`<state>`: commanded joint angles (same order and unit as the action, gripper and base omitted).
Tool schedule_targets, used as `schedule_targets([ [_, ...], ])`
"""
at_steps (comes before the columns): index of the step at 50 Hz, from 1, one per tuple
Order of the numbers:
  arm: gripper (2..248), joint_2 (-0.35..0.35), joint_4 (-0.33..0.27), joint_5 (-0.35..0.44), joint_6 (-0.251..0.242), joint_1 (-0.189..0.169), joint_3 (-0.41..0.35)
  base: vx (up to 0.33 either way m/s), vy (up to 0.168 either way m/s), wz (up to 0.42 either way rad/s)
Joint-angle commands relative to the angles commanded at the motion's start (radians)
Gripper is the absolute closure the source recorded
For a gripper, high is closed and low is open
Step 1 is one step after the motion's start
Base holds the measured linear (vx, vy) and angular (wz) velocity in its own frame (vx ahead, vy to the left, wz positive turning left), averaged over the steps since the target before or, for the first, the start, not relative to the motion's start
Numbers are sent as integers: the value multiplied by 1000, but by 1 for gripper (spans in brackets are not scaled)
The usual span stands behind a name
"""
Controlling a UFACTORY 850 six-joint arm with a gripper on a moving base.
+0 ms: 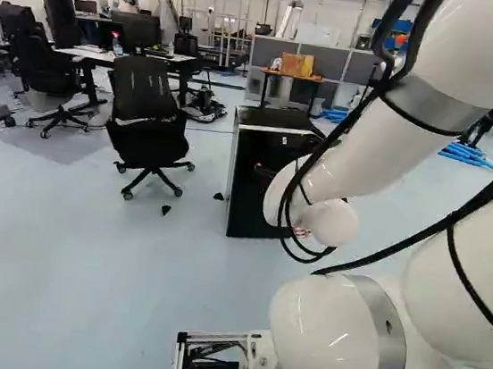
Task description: Grab a drink from the fridge
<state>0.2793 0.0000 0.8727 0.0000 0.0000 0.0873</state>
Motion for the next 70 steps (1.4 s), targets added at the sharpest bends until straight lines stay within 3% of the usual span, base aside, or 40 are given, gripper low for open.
schedule_targets([
  [70, 3, 0, 0, 0, 0, 0, 0, 74, 37, -41],
])
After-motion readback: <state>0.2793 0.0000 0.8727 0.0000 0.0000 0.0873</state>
